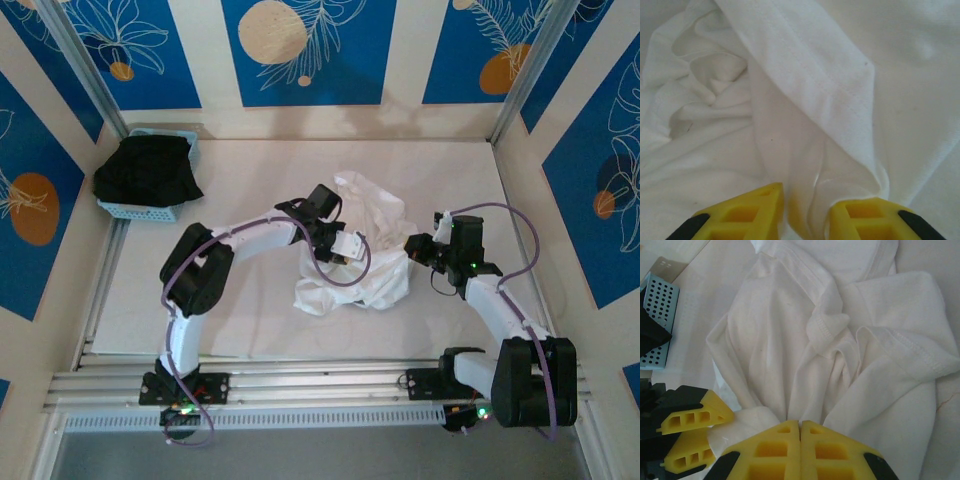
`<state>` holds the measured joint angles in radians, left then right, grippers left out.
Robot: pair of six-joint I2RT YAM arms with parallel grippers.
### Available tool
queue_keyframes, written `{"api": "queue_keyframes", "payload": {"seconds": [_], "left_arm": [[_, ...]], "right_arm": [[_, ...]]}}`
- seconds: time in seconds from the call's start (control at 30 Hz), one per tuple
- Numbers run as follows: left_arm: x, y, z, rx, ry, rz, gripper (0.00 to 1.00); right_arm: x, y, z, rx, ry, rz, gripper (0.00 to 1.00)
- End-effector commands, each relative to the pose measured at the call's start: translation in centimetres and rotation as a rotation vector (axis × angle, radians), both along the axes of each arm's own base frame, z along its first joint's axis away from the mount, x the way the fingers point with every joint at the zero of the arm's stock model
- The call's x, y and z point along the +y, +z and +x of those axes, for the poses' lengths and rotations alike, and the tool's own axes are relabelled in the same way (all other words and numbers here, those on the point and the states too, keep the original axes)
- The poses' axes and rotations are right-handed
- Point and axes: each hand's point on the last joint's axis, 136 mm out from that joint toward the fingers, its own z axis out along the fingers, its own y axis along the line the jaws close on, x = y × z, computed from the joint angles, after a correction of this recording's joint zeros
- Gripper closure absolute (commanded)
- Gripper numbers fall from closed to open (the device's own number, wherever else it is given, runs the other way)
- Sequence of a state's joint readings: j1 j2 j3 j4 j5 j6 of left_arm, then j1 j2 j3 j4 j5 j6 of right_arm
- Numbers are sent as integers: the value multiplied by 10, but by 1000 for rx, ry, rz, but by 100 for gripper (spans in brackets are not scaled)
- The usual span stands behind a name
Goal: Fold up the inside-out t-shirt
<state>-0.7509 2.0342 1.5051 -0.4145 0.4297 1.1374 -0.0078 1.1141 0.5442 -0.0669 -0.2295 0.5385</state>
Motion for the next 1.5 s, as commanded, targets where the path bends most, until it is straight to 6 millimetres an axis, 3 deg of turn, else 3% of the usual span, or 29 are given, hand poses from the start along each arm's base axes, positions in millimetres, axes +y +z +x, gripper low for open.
{"api": "queue_keyframes", "payload": {"seconds": [0.0, 0.23, 0.37, 0.5, 0.63, 0.83, 0.93, 1.07, 1.13, 1.27, 1.37, 1.47], "left_arm": [[-8, 2, -13, 38, -75, -16, 73], [-12, 8, -15, 61, -67, -44, 87], [-11, 36, 0, 70, 59, -108, 100], [3, 85, 13, 88, 215, -238, 100], [36, 131, 23, 63, 414, -368, 100], [93, 160, 26, 110, 717, -412, 100], [105, 170, 14, 218, 783, -437, 100], [102, 180, -18, 338, 721, -479, 100], [100, 180, -33, 358, 679, -492, 100], [93, 159, -59, 405, 585, -468, 100], [90, 134, -57, 443, 596, -430, 100], [81, 117, -38, 470, 643, -420, 100]], "right_arm": [[2, 19, 8, -64, 21, 4, 100], [1, 22, 8, -70, 20, 4, 100], [2, 37, 8, -121, 27, 13, 100], [9, 73, 7, -228, 61, 38, 100], [13, 120, 0, -383, 99, 32, 100], [23, 184, -21, -628, 164, 14, 100], [40, 201, -34, -725, 248, 31, 100], [69, 206, -46, -771, 347, 28, 100], [73, 205, -44, -762, 326, 14, 100], [73, 194, -31, -669, 269, -21, 100], [68, 178, -21, -577, 233, -47, 100], [62, 149, -10, -444, 211, -98, 100]]}}
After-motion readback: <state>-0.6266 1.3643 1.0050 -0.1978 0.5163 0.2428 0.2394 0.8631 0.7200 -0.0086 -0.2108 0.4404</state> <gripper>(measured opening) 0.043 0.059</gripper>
